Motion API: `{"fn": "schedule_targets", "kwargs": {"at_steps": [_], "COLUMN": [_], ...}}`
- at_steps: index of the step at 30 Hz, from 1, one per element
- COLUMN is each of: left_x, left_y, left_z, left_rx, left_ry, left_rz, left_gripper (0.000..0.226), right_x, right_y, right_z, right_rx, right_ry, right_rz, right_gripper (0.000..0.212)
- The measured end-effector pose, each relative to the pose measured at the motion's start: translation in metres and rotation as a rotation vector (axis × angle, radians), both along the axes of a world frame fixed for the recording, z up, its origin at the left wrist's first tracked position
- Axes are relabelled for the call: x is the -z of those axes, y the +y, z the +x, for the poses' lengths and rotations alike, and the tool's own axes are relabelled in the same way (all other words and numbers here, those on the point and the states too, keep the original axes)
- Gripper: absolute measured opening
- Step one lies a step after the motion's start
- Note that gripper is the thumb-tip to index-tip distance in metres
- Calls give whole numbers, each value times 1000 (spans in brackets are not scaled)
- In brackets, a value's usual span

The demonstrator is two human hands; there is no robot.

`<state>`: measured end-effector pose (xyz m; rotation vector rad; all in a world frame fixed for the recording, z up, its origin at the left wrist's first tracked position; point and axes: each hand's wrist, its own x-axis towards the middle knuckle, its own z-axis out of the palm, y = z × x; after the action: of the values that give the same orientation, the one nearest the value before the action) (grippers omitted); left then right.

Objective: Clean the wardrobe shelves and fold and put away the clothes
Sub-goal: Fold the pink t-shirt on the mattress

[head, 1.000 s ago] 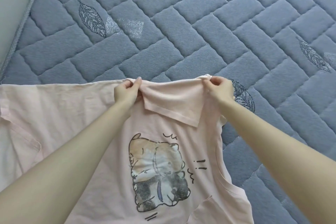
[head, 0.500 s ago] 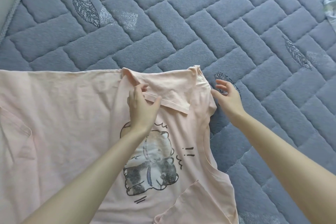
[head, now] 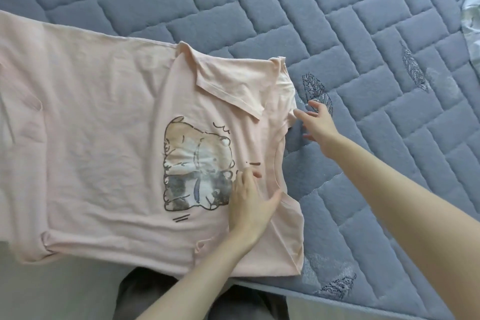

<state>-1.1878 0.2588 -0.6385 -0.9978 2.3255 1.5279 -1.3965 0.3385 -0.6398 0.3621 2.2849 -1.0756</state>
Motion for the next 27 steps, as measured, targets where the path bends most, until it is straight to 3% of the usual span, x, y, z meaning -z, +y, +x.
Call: {"fn": "schedule_targets", "kwargs": {"at_steps": [4, 7, 9, 12, 15, 19, 22, 25, 27], "left_x": [12, 24, 31, 40, 47, 52, 58, 54, 48], "left_y": [52, 90, 112, 137, 147, 144, 134, 123, 118], "left_z": [28, 35, 41, 47, 43, 43, 47, 46, 44], "left_rx": [-39, -131, -171, -142, -141, -13, 68, -105, -246], "left_ry": [-131, -198, -233, -295, -314, -228, -186, -191, -195], "left_rz": [-101, -227, -289, -369, -476, -693, -773, -539, -251], "left_gripper": [62, 77, 89, 98, 85, 43, 41, 59, 45], "right_x": [21, 37, 49, 52, 52, 56, 55, 52, 48], "right_y": [-11, -19, -19, -27, -38, -59, -68, -68, -62], "right_z": [-15, -24, -27, -21, -18, -18, -19, -17, -16], "right_rx": [67, -47, -135, -177, -194, -242, -254, -250, -244], "right_ry": [-16, 45, 97, 170, 214, 232, 210, 241, 284], "right_rz": [-55, -56, -31, -52, -67, -125, -65, -24, -6], "right_gripper": [68, 39, 58, 102, 109, 71, 35, 17, 27]}}
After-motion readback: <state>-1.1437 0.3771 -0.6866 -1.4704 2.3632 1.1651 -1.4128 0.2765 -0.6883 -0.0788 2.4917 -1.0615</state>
